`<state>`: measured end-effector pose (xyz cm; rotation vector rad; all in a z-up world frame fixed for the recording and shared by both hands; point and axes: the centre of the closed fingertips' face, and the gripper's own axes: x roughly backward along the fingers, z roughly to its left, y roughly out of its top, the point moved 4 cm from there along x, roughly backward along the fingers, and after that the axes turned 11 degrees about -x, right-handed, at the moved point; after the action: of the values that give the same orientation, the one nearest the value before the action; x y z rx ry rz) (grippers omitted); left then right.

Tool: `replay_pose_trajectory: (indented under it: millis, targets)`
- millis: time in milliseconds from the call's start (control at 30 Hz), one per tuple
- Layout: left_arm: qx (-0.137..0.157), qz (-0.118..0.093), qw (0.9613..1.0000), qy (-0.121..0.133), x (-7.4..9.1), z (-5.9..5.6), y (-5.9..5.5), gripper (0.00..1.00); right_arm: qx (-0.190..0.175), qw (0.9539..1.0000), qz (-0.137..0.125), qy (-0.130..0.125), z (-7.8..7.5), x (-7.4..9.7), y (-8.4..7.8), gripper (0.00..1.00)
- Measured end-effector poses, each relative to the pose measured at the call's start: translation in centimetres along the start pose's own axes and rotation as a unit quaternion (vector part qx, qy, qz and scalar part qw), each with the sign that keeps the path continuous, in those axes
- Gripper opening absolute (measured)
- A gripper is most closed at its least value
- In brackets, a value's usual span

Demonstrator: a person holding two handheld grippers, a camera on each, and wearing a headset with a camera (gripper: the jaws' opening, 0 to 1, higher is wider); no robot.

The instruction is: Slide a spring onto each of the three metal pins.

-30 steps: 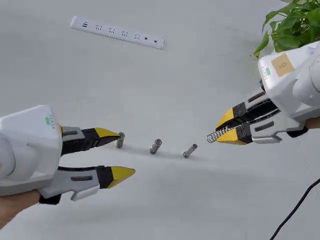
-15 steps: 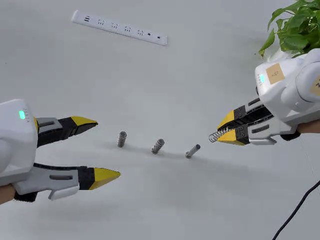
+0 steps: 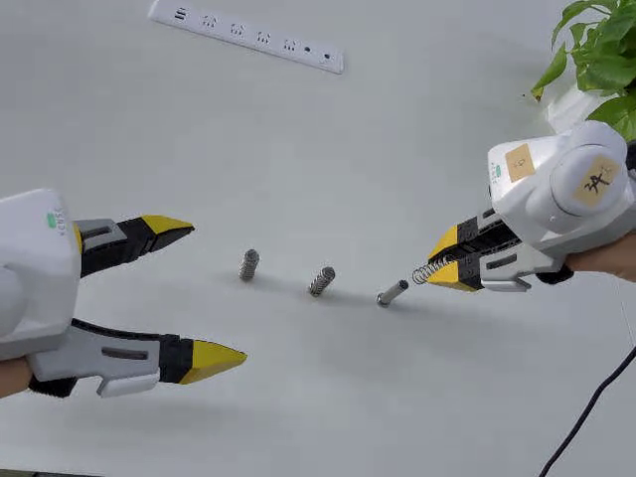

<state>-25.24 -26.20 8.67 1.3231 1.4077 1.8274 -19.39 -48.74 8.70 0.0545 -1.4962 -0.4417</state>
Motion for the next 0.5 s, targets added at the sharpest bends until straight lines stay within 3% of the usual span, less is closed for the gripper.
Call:
replay_pose_trajectory:
  millis: [500]
  targets:
    - [0.004,0.001,1.0000,-0.002,-0.25,0.00,-0.28,0.81,0.002,0.9999,0.012,0.008,-0.08,-0.83,0.22,0.07]
